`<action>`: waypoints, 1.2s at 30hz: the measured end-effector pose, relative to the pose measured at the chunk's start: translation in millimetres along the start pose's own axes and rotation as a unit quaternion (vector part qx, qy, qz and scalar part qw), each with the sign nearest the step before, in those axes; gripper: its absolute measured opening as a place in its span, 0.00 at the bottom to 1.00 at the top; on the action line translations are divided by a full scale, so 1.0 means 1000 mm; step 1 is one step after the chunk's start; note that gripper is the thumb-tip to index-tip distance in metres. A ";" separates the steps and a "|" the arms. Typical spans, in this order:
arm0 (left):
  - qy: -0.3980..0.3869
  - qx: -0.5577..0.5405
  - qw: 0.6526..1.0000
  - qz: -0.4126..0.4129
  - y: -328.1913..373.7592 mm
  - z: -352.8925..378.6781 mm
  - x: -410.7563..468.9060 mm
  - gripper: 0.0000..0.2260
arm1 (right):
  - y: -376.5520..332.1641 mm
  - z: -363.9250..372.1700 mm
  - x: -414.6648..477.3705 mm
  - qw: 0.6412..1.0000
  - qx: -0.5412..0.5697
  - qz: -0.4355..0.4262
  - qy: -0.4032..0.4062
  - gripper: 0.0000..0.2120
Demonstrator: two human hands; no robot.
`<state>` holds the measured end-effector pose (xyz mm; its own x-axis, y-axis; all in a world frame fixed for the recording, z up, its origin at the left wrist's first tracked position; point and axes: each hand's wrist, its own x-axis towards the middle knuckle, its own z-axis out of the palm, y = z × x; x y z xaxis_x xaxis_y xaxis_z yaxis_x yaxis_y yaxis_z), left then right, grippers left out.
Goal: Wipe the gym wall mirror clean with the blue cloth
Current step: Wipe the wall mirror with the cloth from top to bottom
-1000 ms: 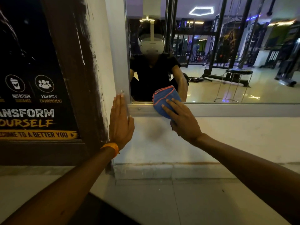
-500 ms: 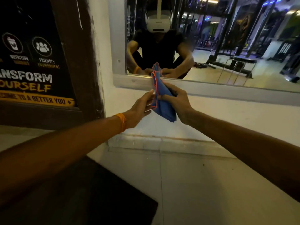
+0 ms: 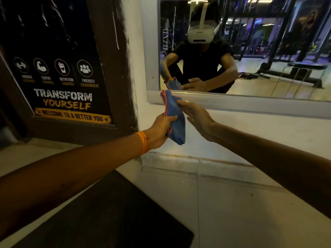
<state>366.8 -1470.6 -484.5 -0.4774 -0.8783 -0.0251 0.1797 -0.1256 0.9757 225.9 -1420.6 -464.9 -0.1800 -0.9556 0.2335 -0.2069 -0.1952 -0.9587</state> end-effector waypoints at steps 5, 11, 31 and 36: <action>0.230 0.091 0.963 0.109 0.034 -0.028 0.018 0.16 | -0.019 -0.022 0.007 0.967 -0.224 -0.088 0.078 0.24; 0.403 0.272 0.809 0.330 0.072 -0.050 0.059 0.25 | -0.023 -0.042 0.041 0.893 -0.311 -0.262 0.192 0.24; 0.262 0.610 0.607 0.437 0.082 -0.038 0.151 0.29 | -0.034 -0.053 0.104 0.688 -0.600 -0.310 0.264 0.31; 0.192 0.661 0.585 0.430 0.027 -0.069 0.129 0.29 | -0.013 -0.068 0.099 0.654 -0.644 -0.324 0.231 0.31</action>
<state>369.4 -1618.7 -476.0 -0.4262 -0.4257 0.7982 -0.7309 0.6819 -0.0267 145.6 -1497.5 -418.8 0.1371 -0.5381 0.8316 -0.9681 0.1050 0.2275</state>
